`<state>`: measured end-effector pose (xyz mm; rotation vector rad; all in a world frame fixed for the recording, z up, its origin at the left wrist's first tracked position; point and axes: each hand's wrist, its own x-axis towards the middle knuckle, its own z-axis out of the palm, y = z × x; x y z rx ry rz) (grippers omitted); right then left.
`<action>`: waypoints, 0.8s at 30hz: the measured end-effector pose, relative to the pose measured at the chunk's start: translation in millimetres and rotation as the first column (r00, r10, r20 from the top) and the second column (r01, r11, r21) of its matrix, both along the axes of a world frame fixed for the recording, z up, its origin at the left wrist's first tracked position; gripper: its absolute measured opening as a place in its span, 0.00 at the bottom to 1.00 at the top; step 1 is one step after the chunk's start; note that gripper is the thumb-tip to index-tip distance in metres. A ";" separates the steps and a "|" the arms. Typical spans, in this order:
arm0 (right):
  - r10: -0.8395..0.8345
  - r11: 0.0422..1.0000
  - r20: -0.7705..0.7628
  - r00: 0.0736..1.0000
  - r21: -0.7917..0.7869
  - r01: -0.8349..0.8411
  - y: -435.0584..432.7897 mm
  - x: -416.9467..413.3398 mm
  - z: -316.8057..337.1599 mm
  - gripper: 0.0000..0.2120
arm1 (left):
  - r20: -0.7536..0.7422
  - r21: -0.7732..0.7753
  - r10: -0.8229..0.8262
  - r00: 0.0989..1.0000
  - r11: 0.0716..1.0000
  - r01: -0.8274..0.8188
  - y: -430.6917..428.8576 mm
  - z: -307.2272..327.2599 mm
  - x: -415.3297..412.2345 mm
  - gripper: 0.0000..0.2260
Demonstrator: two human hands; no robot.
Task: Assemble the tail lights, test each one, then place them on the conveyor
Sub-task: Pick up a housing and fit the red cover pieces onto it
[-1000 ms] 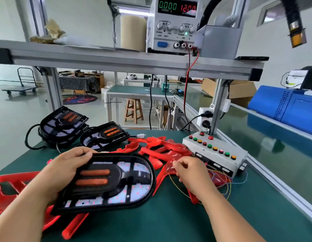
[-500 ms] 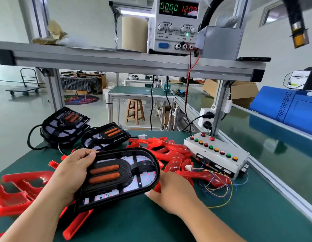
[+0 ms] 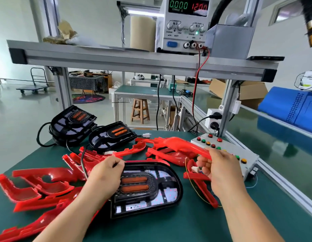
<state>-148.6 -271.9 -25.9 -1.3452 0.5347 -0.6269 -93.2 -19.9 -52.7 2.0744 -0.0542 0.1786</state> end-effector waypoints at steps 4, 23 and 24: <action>0.169 0.952 0.046 0.984 0.250 -0.175 10.0 1.3 -2.7 0.11 | 0.096 0.203 -0.051 0.994 0.979 0.031 -10.7 -1.0 -0.3 0.08; 0.573 0.718 0.253 0.779 0.303 -0.627 63.9 -9.3 -12.0 0.11 | 0.393 -0.197 -0.225 0.892 0.927 0.321 -19.6 28.3 -28.9 0.15; 0.609 0.704 0.253 0.752 0.264 -0.659 69.0 -11.3 -13.2 0.11 | 0.373 -0.276 -0.271 0.887 0.881 0.385 -23.3 27.6 -31.1 0.18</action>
